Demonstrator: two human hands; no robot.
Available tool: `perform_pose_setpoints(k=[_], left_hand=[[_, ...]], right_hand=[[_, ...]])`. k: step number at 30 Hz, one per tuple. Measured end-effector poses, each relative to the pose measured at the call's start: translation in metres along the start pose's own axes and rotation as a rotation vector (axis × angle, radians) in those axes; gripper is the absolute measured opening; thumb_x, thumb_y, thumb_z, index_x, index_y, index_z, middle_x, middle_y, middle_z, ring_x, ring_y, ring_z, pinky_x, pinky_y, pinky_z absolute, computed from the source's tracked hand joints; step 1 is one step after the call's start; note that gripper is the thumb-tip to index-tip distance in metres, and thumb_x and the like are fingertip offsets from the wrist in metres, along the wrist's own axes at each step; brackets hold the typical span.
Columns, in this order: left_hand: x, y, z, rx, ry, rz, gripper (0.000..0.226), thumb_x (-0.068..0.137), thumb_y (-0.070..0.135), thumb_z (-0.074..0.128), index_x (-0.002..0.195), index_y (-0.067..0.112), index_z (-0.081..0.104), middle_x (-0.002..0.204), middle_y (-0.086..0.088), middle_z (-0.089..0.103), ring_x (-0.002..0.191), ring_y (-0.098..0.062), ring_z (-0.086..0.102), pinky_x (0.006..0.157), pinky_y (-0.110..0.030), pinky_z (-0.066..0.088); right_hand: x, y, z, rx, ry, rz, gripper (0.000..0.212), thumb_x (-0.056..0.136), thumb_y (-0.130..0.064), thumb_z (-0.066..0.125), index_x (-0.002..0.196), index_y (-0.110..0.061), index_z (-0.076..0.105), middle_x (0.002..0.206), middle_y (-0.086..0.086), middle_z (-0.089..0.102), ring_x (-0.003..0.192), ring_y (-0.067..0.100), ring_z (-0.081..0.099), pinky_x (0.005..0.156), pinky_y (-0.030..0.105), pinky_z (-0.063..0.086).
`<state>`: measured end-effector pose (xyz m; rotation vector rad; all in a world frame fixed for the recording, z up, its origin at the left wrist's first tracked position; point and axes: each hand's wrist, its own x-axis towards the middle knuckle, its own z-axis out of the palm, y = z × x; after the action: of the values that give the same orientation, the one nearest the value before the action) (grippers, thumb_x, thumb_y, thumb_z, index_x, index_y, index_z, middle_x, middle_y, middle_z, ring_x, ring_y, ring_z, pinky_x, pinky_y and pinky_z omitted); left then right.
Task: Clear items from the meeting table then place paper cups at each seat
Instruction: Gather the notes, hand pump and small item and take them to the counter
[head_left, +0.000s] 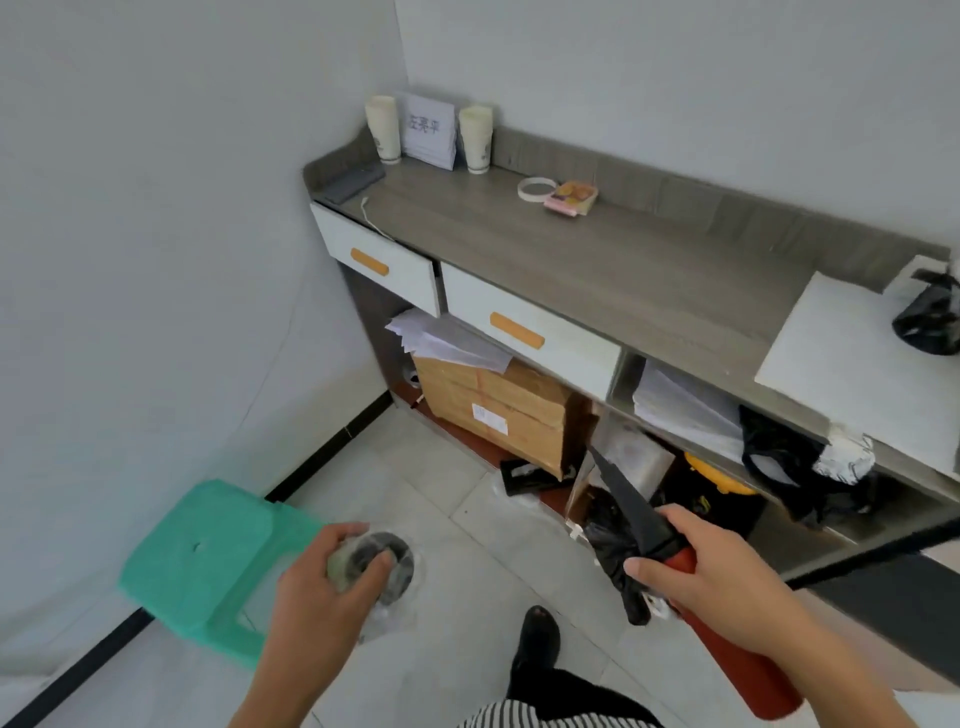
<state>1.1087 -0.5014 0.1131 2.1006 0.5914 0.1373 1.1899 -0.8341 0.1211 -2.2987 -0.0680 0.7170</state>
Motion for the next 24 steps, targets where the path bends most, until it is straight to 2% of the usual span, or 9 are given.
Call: perform_pose_setpoints(k=[2,3,5,9,13,17,19,22,24], left_hand=[[0.04,0.02,0.003,-0.013,0.016,0.006,0.027,0.074,0.014,0.078,0.082,0.033,0.061,0.078,0.031,0.066,0.071,0.004,0.063,0.053,-0.006,0.047],[0.058,0.028,0.005,-0.023,0.018,0.007,0.026,0.075,0.013,0.078,0.083,0.032,0.061,0.079,0.029,0.066,0.069,0.004,0.064,0.05,-0.01,0.049],[0.091,0.041,0.011,-0.038,0.013,0.004,0.024,0.076,0.013,0.077,0.086,0.03,0.062,0.073,0.011,0.071,0.065,0.0,0.065,0.048,-0.02,0.054],[0.151,0.064,0.022,-0.065,-0.021,0.021,0.023,0.076,0.007,0.076,0.086,0.023,0.064,0.069,0.002,0.07,0.068,0.006,0.065,0.049,-0.004,0.047],[0.224,0.08,0.035,-0.067,-0.087,0.038,0.024,0.076,0.009,0.076,0.085,0.027,0.064,0.071,0.004,0.071,0.062,0.003,0.066,0.047,-0.006,0.046],[0.313,0.103,0.051,-0.089,-0.158,0.066,0.018,0.078,0.011,0.075,0.088,0.023,0.065,0.075,-0.002,0.07,0.065,-0.018,0.068,0.044,-0.02,0.052],[0.362,0.114,0.061,-0.092,-0.197,0.099,0.017,0.079,0.013,0.074,0.089,0.023,0.065,0.075,0.0,0.07,0.067,-0.014,0.067,0.05,-0.027,0.054],[0.435,0.137,0.076,-0.095,-0.276,0.157,0.018,0.079,0.015,0.074,0.085,0.027,0.063,0.073,0.008,0.069,0.066,0.0,0.063,0.055,-0.013,0.05],[0.478,0.152,0.088,-0.079,-0.34,0.197,0.017,0.079,0.015,0.074,0.081,0.026,0.062,0.074,0.009,0.068,0.066,0.0,0.062,0.052,-0.008,0.044]], right_hand=[[0.041,-0.024,-0.022,-0.023,0.006,-0.024,0.027,0.08,-0.053,0.068,0.099,-0.039,0.055,0.066,0.004,0.066,0.055,0.008,0.063,0.058,0.023,0.052],[0.06,-0.037,-0.033,-0.058,0.018,-0.042,0.028,0.08,-0.055,0.066,0.1,-0.039,0.053,0.068,-0.001,0.066,0.057,0.006,0.063,0.058,0.022,0.05],[0.094,-0.062,-0.054,-0.142,0.043,-0.091,0.031,0.081,-0.058,0.064,0.102,-0.042,0.049,0.077,-0.01,0.064,0.066,0.004,0.062,0.06,0.018,0.046],[0.15,-0.099,-0.087,-0.05,0.093,-0.127,0.032,0.08,-0.054,0.067,0.105,-0.04,0.051,0.072,-0.008,0.064,0.064,0.008,0.063,0.059,0.022,0.045],[0.201,-0.115,-0.106,0.098,0.172,-0.111,0.025,0.08,-0.049,0.069,0.097,-0.042,0.052,0.067,-0.014,0.063,0.058,0.003,0.06,0.058,0.023,0.045],[0.254,-0.132,-0.13,0.259,0.328,-0.068,0.019,0.088,-0.031,0.065,0.101,-0.036,0.052,0.073,0.007,0.065,0.059,0.018,0.06,0.054,0.03,0.05],[0.284,-0.142,-0.147,0.338,0.411,-0.036,0.02,0.092,-0.02,0.06,0.108,-0.028,0.051,0.077,0.013,0.063,0.063,0.024,0.059,0.055,0.036,0.05],[0.334,-0.16,-0.178,0.377,0.59,-0.008,0.019,0.093,-0.021,0.058,0.11,-0.024,0.051,0.084,0.009,0.061,0.072,0.027,0.059,0.062,0.04,0.05],[0.369,-0.171,-0.197,0.356,0.725,0.005,0.029,0.091,-0.029,0.061,0.118,-0.023,0.052,0.094,0.001,0.063,0.084,0.024,0.061,0.072,0.04,0.051]])
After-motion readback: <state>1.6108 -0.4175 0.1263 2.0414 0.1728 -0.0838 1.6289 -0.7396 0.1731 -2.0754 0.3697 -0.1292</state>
